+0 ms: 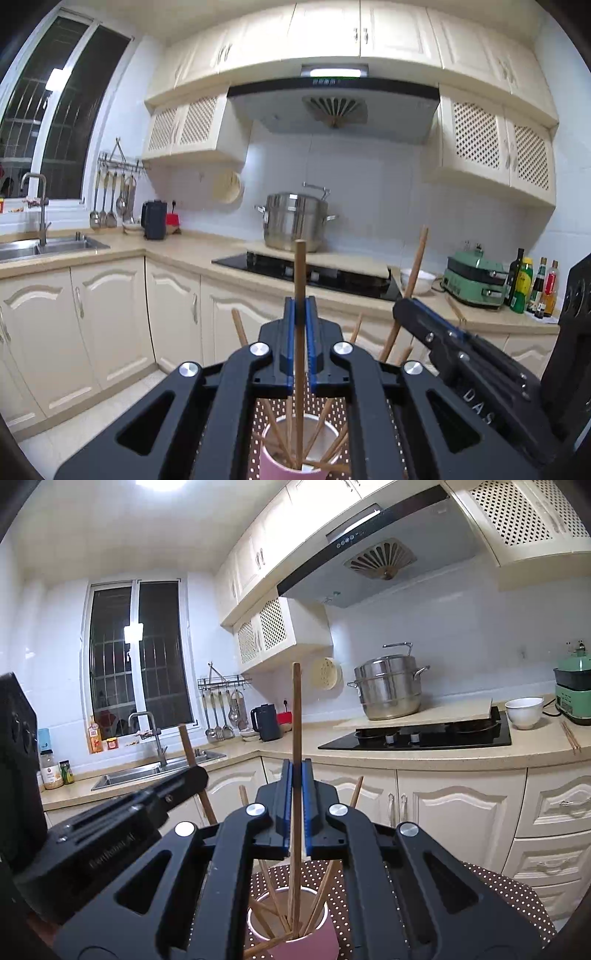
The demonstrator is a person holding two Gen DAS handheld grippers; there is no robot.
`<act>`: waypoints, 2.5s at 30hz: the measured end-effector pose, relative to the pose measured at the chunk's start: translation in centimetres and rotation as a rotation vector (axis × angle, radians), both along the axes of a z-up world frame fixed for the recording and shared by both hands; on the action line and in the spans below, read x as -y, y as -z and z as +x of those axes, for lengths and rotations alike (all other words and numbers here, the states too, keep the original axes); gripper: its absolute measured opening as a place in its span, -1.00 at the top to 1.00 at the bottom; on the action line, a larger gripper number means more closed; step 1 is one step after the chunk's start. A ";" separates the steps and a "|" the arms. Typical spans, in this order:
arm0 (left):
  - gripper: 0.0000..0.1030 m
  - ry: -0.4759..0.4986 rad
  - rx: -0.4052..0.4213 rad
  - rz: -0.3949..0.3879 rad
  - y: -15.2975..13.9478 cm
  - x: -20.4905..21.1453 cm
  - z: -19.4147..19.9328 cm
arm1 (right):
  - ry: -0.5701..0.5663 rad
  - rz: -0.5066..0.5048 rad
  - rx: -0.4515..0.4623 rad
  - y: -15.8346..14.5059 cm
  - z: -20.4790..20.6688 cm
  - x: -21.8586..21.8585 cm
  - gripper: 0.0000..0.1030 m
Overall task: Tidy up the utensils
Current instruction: 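Lower the chopstick into the pink cup and open the right tool, then lower the left tool to the metal fork while the right tool approaches the last chopstick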
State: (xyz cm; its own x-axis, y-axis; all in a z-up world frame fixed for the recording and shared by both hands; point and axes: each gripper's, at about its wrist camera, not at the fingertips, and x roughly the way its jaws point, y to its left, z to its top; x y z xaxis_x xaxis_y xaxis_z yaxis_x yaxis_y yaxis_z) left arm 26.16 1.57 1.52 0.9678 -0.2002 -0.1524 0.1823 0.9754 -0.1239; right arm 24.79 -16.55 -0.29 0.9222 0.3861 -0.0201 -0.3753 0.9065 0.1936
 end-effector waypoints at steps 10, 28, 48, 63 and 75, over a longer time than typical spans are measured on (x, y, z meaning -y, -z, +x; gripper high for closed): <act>0.24 -0.026 -0.056 0.023 1.1 -0.3 0.3 | -0.001 -0.012 -0.038 0.6 -0.4 -0.2 0.89; -0.07 -0.107 -0.062 0.112 1.3 -1.0 -2.4 | -0.002 -0.044 -0.119 2.2 -1.2 -1.3 0.88; -0.13 -0.129 -0.079 0.113 0.7 -2.6 -6.4 | 0.059 -0.019 -0.089 0.9 -4.7 -0.4 0.10; -0.20 0.000 -0.374 0.129 3.6 -2.1 -7.2 | 0.194 -0.018 -0.137 0.4 -9.4 5.8 0.00; -0.20 0.109 -0.733 0.227 11.7 0.1 -6.2 | 0.117 -0.172 -0.618 9.1 -7.4 6.5 -0.04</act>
State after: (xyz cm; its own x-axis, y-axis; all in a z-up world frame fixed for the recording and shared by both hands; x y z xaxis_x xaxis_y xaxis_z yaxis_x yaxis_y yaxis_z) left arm 19.98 1.42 -10.14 0.5810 -0.1757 -0.7947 0.2268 0.9727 -0.0492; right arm 17.36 -23.03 -9.36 0.7565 0.2280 -0.6129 -0.1381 0.9718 0.1911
